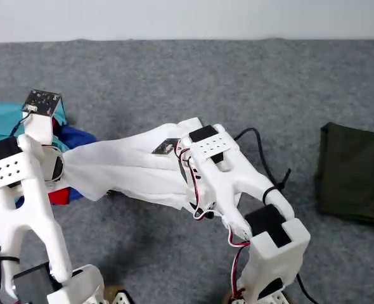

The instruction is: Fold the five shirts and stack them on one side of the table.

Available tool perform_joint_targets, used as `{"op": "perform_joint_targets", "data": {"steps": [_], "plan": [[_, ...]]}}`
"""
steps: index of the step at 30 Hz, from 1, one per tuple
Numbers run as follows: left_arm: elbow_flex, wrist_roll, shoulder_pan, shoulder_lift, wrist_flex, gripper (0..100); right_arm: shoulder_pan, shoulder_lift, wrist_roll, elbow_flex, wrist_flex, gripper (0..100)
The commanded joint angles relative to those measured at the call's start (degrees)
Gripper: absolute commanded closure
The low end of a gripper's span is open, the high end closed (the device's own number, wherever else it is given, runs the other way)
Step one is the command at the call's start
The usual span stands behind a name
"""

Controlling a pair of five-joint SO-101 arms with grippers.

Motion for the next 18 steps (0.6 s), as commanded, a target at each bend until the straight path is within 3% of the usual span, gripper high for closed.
{"op": "perform_joint_targets", "data": {"steps": [1, 7, 18], "plan": [[-0.1, -0.2, -0.1, -2.7, -0.5, 99, -2.6, -3.6, 0.4, -0.7, 2.9, 83.1], [-0.2, -0.4, -0.1, -2.7, 1.0, 99, -5.8, -4.0, -3.3, -7.7, 14.5, 82.1], [-0.2, -0.4, -0.2, -2.7, 0.7, 99, -11.4, -9.6, -6.3, 0.6, 12.4, 78.8]]}}
